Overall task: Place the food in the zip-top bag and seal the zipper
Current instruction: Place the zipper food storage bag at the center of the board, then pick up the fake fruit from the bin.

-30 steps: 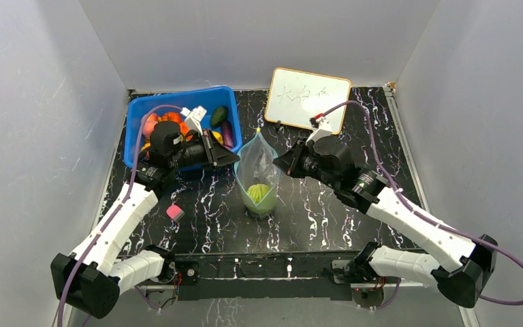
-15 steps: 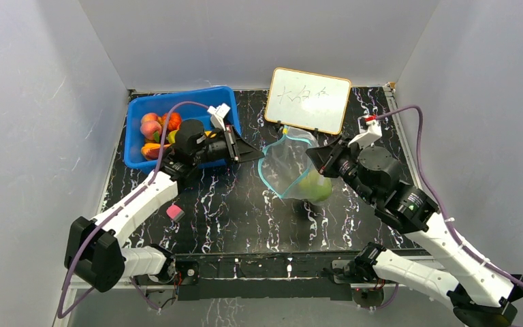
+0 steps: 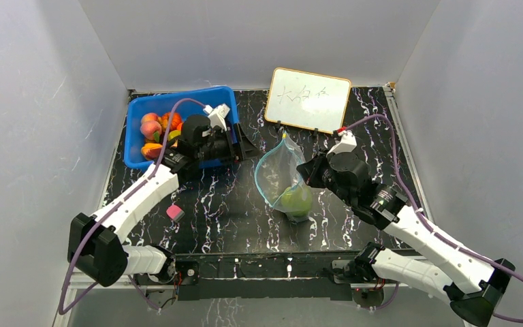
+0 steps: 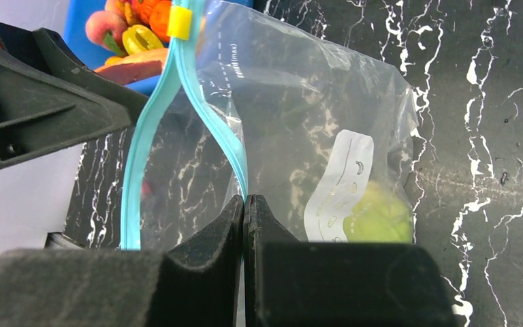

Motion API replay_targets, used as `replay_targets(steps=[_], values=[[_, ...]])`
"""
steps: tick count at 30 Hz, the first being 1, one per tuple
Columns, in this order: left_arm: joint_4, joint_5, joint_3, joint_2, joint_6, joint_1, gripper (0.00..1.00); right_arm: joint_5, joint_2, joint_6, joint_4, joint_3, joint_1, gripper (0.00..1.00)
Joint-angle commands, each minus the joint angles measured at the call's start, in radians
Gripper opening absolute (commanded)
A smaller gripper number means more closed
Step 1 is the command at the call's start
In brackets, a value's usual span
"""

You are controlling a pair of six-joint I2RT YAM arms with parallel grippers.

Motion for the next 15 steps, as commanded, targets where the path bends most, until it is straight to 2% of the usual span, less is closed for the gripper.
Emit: replay_targets(steps=[1,2,4,5,12,15], values=[[-0.213,-0.156,0.137,-0.021,0.154,0.001,0.75,-0.004,-0.021,-0.009,0.097,0.011,0.003,0.00],[-0.247,-0.196,0.159,-0.021,0.174,0.001,0.79,-0.009,-0.020,-0.010,0.103,0.009,0.003,0.00],[-0.312,-0.278,0.203,-0.015,0.215,0.001,0.94,-0.025,-0.014,-0.016,0.116,0.004,0.003,0.00],[-0.345,-0.319,0.227,-0.010,0.230,0.003,0.98,-0.032,-0.011,-0.020,0.121,0.004,0.003,0.00],[-0.486,-0.566,0.336,0.033,0.319,0.026,0.98,-0.048,-0.004,-0.039,0.129,0.012,0.003,0.00],[-0.507,-0.645,0.357,0.048,0.355,0.065,0.90,-0.058,-0.004,-0.046,0.131,0.016,0.003,0.00]])
